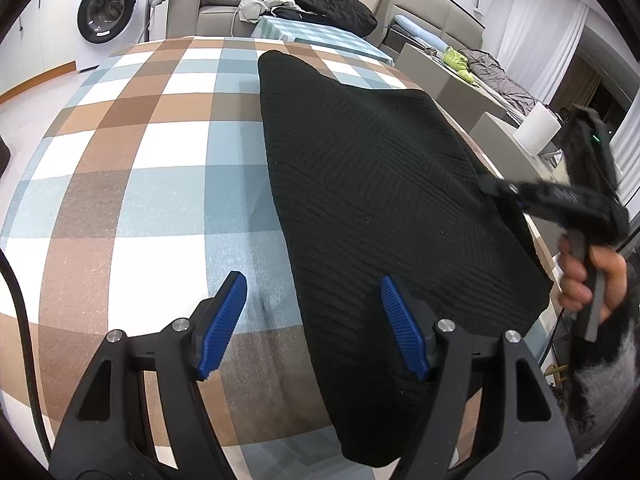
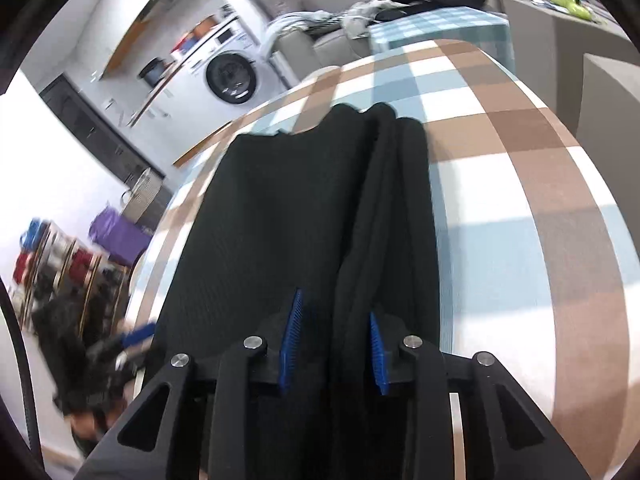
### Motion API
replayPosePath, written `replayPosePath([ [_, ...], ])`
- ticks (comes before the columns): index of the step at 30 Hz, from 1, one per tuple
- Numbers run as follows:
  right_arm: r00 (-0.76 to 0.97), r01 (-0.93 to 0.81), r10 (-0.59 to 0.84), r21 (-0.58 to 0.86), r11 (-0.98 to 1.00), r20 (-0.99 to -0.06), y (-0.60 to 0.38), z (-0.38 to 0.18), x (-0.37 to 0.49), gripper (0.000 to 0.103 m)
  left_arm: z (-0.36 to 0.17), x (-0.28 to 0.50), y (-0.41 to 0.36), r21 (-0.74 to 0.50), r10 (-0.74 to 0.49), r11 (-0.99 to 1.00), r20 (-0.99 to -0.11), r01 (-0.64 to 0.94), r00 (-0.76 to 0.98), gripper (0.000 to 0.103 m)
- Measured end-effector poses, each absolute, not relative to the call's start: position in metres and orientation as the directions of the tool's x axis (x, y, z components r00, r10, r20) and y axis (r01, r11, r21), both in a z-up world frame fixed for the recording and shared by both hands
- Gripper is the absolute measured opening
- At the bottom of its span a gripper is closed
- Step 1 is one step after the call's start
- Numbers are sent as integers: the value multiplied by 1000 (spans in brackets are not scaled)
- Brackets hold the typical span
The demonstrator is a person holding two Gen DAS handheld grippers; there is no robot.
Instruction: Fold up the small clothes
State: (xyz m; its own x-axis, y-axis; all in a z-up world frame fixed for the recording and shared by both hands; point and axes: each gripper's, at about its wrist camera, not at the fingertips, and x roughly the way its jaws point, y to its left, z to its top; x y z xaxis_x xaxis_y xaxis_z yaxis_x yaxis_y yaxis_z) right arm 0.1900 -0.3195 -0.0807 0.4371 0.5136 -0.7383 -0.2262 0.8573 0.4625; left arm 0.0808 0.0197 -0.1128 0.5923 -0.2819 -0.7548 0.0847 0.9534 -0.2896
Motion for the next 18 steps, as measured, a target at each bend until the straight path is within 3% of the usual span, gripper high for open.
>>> replayPosePath([
  [3, 457, -221, 514, 467, 856, -726, -307, -81, 222, 31, -111, 84, 19, -285, -279, 955, -753, 87, 596, 67],
  [5, 462, -226, 489, 436, 871, -740, -300, -82, 235, 23, -110, 86, 18, -282, -275, 956, -753, 85, 598, 67],
  [6, 462, -230, 486, 429, 874, -742, -298, -81, 240, 11, -108, 87, 18, -281, -274, 956, -750, 84, 602, 67],
  [7, 480, -253, 507, 440, 862, -716, -297, -74, 240, 10, -107, 88, 19, -282, -274, 956, -747, 85, 606, 67],
  [10, 572, -316, 483, 365, 876, -663, -295, -47, 226, 9, -102, 91, 20, -281, -273, 956, -738, 87, 617, 67],
  [15, 492, -228, 420, 352, 908, -763, -300, -76, 243, 13, -106, 99, 21, -288, -276, 954, -745, 80, 608, 67],
  [18, 464, -208, 458, 410, 888, -758, -310, -83, 235, 19, -108, 98, 18, -284, -278, 955, -749, 87, 601, 67],
])
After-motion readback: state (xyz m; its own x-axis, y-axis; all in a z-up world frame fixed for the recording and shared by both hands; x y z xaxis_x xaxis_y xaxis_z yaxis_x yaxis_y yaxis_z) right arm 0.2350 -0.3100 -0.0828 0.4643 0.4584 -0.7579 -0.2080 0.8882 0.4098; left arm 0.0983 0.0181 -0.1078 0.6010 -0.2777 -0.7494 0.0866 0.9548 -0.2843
